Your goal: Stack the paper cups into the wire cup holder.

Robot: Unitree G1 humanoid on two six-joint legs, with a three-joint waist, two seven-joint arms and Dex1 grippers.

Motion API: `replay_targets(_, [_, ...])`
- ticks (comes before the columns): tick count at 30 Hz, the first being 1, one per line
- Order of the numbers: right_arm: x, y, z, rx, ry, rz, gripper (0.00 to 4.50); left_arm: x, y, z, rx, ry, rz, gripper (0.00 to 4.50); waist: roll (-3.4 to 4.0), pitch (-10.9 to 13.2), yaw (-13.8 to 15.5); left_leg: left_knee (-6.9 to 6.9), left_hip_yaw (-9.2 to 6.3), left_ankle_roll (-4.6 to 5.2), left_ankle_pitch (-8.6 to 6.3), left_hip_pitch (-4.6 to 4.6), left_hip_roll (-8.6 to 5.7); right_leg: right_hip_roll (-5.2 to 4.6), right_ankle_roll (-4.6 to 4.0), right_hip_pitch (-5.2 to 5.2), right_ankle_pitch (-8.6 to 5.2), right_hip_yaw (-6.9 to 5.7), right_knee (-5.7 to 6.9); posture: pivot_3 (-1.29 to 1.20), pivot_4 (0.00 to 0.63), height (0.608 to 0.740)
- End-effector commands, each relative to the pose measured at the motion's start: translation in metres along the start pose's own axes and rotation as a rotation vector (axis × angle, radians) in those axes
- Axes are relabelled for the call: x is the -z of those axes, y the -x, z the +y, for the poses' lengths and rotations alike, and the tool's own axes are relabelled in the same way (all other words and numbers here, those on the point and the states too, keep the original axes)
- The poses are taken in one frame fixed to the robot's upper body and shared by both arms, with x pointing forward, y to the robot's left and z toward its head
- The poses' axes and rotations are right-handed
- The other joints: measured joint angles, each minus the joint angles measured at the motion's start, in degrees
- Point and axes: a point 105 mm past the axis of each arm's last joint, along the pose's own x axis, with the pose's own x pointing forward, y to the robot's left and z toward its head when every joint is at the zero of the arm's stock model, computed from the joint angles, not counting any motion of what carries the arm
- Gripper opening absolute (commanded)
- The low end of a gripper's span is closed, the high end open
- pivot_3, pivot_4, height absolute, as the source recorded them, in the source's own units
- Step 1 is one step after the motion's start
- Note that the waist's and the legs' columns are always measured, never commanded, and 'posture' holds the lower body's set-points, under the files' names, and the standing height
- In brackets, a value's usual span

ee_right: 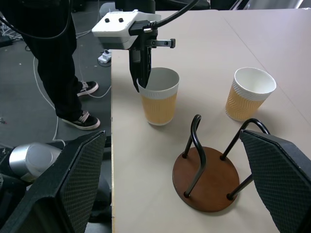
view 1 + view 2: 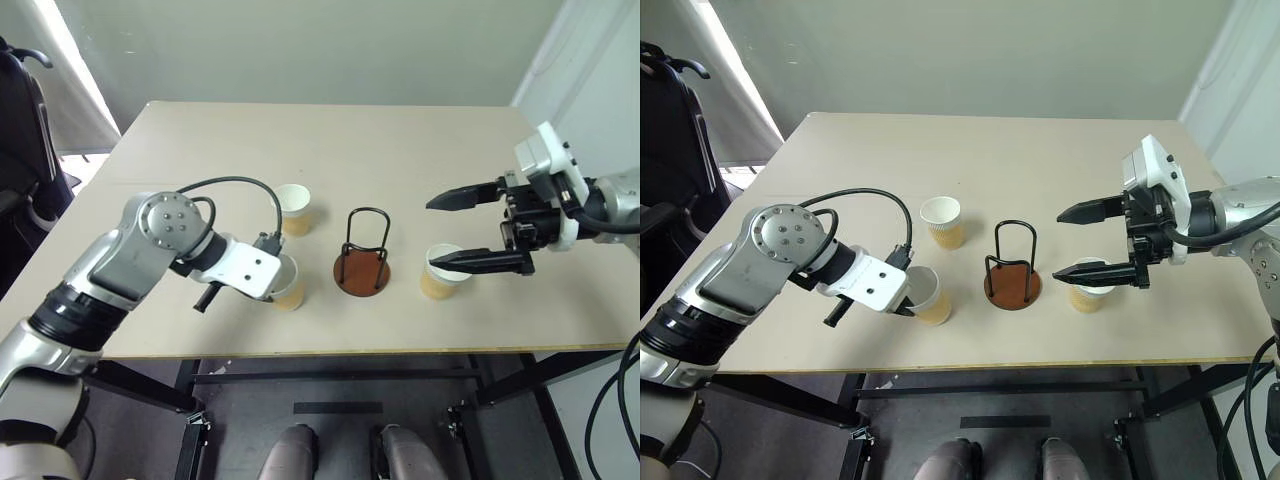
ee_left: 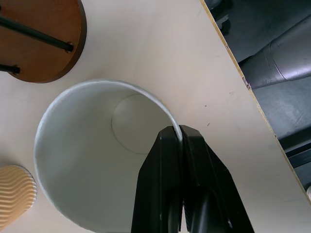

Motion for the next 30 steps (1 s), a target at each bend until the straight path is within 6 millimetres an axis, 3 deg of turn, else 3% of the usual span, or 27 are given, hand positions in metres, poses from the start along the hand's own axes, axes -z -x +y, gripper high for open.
replay_targets(1, [-0.007,0.006,-0.001,0.026,0.039,-0.001,4.50,-0.010,0.023,0.017,-0.060,-0.012,-0.032,0.04,0.00,0.0,0.1,0.02,-0.01,0.00,0.00,-0.02,0.00,0.00,0.00,0.00,0.00,-0.01,0.00,0.00,0.150,0.740])
replay_targets(8, [-0.005,0.009,-0.016,0.065,0.043,0.019,4.50,-0.025,0.066,0.069,-0.282,-0.019,-0.092,0.04,0.00,0.0,0.1,0.18,0.01,0.08,-0.03,-0.06,-0.01,-0.02,0.05,0.04,0.03,-0.01,-0.02,0.00,0.150,0.740])
replay_targets(12, [-0.005,0.007,-0.021,0.081,0.049,0.021,4.50,-0.030,0.077,0.081,-0.327,-0.025,-0.128,0.04,0.00,0.0,0.0,0.17,0.01,0.13,-0.07,-0.04,0.00,-0.02,0.17,0.04,0.09,-0.01,-0.03,0.00,0.150,0.740])
replay_targets(19, [0.001,-0.003,-0.029,0.119,0.066,0.020,4.50,-0.051,0.071,0.091,-0.306,-0.033,-0.256,0.04,0.00,0.0,0.2,0.27,0.00,0.22,-0.11,-0.13,0.00,-0.01,0.63,0.04,0.36,-0.02,-0.09,0.00,0.150,0.740])
replay_targets(30, [0.007,0.005,-0.028,0.148,0.081,0.059,4.50,-0.059,0.059,0.098,-0.282,-0.061,-0.283,0.04,0.00,0.0,0.2,0.72,0.00,0.37,-0.21,-0.43,0.00,-0.01,0.78,0.00,0.43,-0.05,-0.10,0.00,0.150,0.740])
